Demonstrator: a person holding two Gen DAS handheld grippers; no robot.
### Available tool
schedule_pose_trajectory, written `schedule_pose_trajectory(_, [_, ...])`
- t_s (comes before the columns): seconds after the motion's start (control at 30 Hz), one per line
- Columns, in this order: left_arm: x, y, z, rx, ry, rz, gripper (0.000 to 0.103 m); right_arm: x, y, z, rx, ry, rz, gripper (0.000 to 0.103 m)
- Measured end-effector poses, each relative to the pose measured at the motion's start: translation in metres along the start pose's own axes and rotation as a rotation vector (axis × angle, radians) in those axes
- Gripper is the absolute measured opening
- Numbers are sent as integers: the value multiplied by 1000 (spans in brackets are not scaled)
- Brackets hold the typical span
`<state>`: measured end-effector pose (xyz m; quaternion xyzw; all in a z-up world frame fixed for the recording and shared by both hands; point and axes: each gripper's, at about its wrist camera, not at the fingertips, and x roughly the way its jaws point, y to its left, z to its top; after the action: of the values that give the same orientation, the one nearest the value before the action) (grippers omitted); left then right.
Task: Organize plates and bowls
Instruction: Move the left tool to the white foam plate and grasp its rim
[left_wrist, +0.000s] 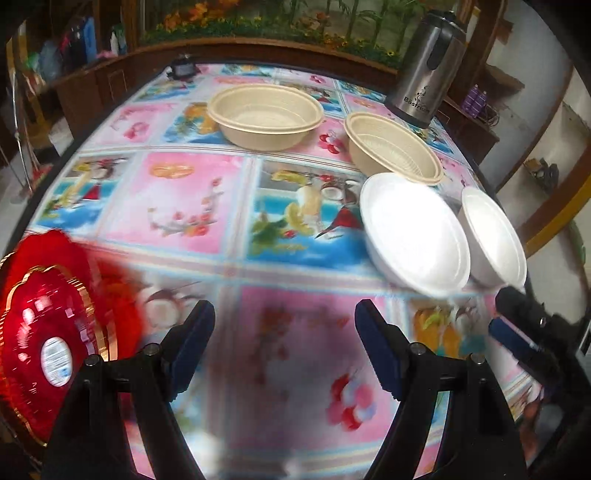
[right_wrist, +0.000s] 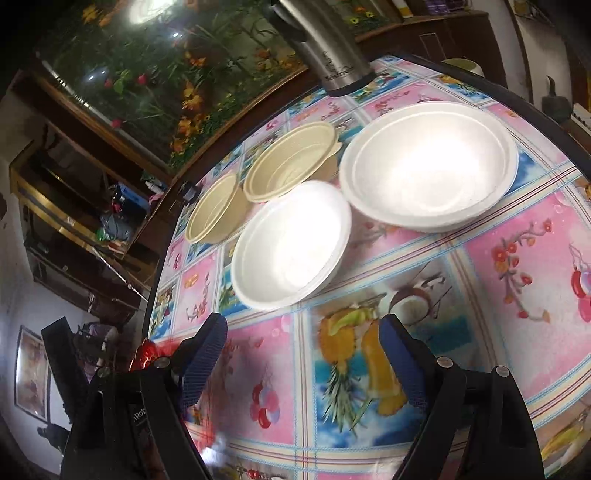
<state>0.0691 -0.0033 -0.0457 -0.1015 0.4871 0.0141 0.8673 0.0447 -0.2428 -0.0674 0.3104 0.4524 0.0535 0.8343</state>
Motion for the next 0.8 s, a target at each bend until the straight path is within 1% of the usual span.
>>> schedule_pose_trajectory(0.07, [9, -6, 11, -17, 5, -13, 78, 4, -7, 9, 29, 8, 3, 86])
schedule_pose_trajectory(0.13, [20, -12, 21, -35, 27, -20, 78, 12, -13, 19, 46, 22, -3, 86])
schedule_pose_trajectory(0.2, [29, -17, 31, -51, 42, -47, 78, 20, -17, 27, 75, 47, 22, 86])
schedule_pose_trajectory(0.23, [32, -20, 35, -50, 43, -48, 78, 23, -18, 31, 77, 51, 25, 85])
schedule_pose_trajectory(0.27, [35, -23, 38, -47, 46, -47, 78, 23, -18, 31, 77, 51, 25, 85])
schedule_pose_trajectory(0.3, [38, -25, 41, -47, 49, -49, 78, 27, -20, 39, 92, 48, 22, 85])
schedule_pose_trajectory(0.4, [49, -30, 47, -54, 72, -60, 78, 34, -19, 49, 91, 46, 17, 84])
schedule_pose_trajectory(0.47, [54, -33, 48, -51, 74, -61, 78, 41, -19, 52, 94, 56, 19, 79])
schedule_pose_trajectory(0.63, [63, -36, 49, -45, 75, -35, 78, 57, -21, 55, 95, 81, -1, 68])
schedule_pose_trajectory(0.7, [65, -36, 49, -42, 67, -22, 72, 63, -23, 55, 99, 88, -11, 63])
schedule_pose_trajectory(0.77, [71, -36, 49, -30, 85, -6, 55, 68, -25, 54, 104, 95, -20, 53])
schedule_pose_trajectory(0.8, [72, -37, 48, -21, 79, 5, 52, 71, -25, 54, 103, 97, -26, 50])
